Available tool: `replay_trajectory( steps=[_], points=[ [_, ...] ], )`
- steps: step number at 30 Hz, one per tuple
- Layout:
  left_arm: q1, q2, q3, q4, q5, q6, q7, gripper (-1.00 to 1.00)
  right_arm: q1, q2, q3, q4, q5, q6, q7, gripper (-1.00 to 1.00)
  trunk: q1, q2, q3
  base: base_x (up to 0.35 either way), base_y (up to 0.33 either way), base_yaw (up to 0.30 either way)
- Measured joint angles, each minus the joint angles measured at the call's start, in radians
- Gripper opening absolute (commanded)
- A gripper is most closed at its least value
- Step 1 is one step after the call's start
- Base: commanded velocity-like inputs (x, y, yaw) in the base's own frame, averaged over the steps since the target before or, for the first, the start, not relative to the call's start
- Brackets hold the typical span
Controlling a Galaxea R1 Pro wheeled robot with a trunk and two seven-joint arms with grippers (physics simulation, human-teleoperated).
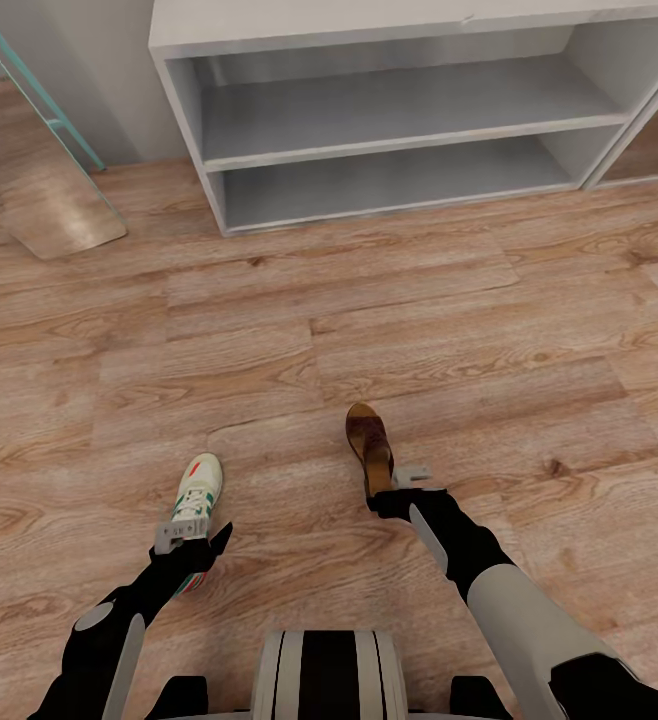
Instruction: Pick up the two gym shoes and the two sandals from the corridor floor and place them onto the hallstand (shoe rack) in the corridor, making sure they are on the rack and not on the floor. Arrange them so the two gym shoes are next to each other and the two sandals are next to each other.
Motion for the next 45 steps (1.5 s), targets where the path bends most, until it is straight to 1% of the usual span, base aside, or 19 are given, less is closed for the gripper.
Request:
replay_trajectory(
  steps=[20,31,35,37,39,40,42,43,44,45],
  points=[
    [0.000,-0.001,0.001,0.000,0.000,0.000,0.004,1.00,0.000,0.000,0.000,0.000,0.000,0.000,0.001,-1.00,0.000,0.000,0.000,0.000,0.000,0.000],
    [0.000,0.000,0.000,0.004,-0.007,0.000,0.009,1.00,0.000,0.000,-0.004,-0.002,-0.001,0.000,0.003,-1.00,0.000,0.000,0.000,0.000,0.000,0.000],
    [-0.007,-0.001,0.000,0.010,-0.006,0.004,0.011,1.00,0.000,0.000,-0.004,-0.003,-0.001,0.000,0.003,-1.00,0.000,0.000,0.000,0.000,0.000,0.000],
    [-0.028,-0.001,0.000,0.011,-0.007,0.009,0.012,1.00,0.000,0.000,-0.005,-0.003,-0.001,0.000,0.003,-1.00,0.000,0.000,0.000,0.000,0.000,0.000],
    [-0.069,-0.001,0.000,0.012,-0.007,0.014,0.012,1.00,0.000,0.000,-0.005,-0.004,0.000,0.000,0.003,-1.00,0.000,0.000,0.000,0.000,0.000,0.000],
    [-0.102,-0.001,0.000,0.012,-0.007,0.023,0.015,1.00,0.000,0.000,-0.005,-0.004,0.000,0.000,0.003,-1.00,0.000,0.000,0.000,0.000,0.000,0.000],
    [-0.139,-0.001,0.000,0.013,-0.009,0.042,0.025,1.00,0.000,0.000,-0.005,-0.004,-0.001,0.000,0.003,-1.00,0.000,0.000,0.000,0.000,0.000,0.000],
    [-0.171,-0.001,-0.001,0.015,-0.010,0.070,0.046,1.00,0.000,0.000,-0.005,-0.004,0.000,0.000,0.003,-1.00,0.000,0.000,0.000,0.000,0.000,0.000],
    [-0.200,-0.001,-0.002,0.019,-0.011,0.104,0.080,1.00,0.000,0.000,-0.005,-0.004,-0.001,0.000,0.003,-1.00,0.000,0.000,0.000,0.000,0.000,0.000],
    [-0.215,-0.001,-0.003,0.020,-0.011,0.121,0.101,1.00,0.000,0.000,-0.005,-0.004,-0.001,0.000,0.003,-1.00,0.000,0.000,0.000,0.000,0.000,0.000]
  ],
)
